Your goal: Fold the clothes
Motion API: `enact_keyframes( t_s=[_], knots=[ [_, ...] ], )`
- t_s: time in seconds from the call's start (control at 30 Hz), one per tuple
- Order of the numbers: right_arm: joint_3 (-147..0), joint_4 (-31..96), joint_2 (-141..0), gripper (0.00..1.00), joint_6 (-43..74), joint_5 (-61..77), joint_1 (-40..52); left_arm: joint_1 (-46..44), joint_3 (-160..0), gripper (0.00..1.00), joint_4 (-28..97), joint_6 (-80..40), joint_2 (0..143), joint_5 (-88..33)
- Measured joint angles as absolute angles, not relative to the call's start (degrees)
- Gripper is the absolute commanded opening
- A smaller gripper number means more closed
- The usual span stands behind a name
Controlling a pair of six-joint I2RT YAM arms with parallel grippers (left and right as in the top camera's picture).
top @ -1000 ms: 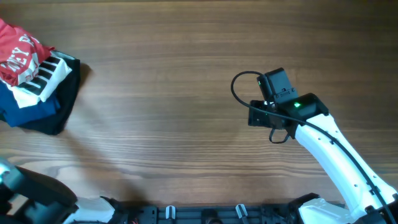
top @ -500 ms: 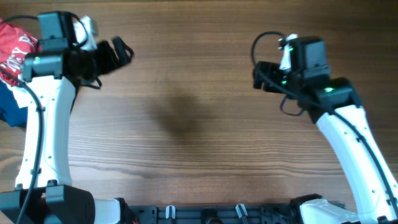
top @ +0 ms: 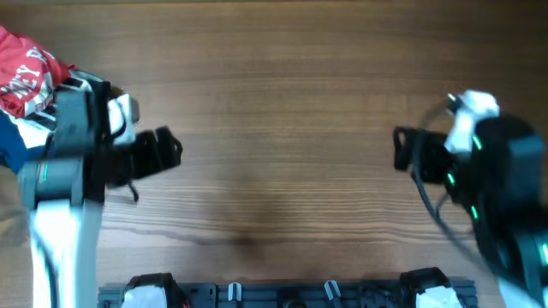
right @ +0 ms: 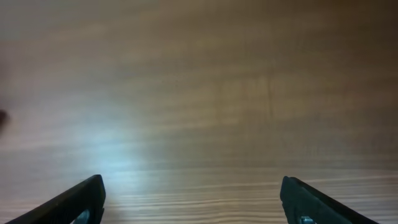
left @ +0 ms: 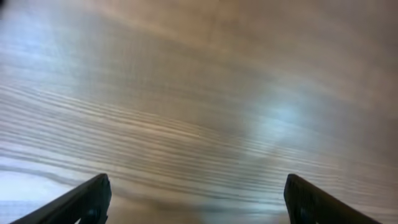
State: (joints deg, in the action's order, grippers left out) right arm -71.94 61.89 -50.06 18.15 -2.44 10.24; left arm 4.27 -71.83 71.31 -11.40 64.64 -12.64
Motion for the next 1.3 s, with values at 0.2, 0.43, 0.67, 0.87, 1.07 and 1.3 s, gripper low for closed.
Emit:
enact_keyframes(
  t_s=[0.2, 0.43, 0.67, 0.87, 1.07, 1.3],
  knots=[
    [-63.75, 64.34, -31.14, 1.0, 24.47, -5.67, 10.24, 4.27, -63.66, 1.0, 62.35, -11.44, 35.07, -12.64],
    [-62.92, 71.64, -27.4, 1.0, 32.34, -6.5, 10.24, 4.27, -63.2, 1.0, 61.65, -11.44, 19.35, -12.67],
    [-62.81, 71.7, -27.4, 1.0, 33.63, -6.5, 10.24, 4.27, -63.09, 1.0, 67.92, -11.44, 16.1, -12.67],
    [-61.21, 63.13, -26.92, 1.0, 29.87, -8.84, 10.17, 4.27, -62.94, 1.0, 76.75, -11.42, 16.1, -12.64],
    [-48.69, 37.12, -17.74, 1.0, 6.59, -2.98, 8.21, 4.27, -62.85, 1.0, 81.76, -11.42, 16.1, -12.64],
    [-25.23, 14.39, -1.45, 1.0, -10.96, 4.51, 4.73, 4.27, -62.83, 1.0, 82.28, -11.42, 16.1, -12.67]
  ],
)
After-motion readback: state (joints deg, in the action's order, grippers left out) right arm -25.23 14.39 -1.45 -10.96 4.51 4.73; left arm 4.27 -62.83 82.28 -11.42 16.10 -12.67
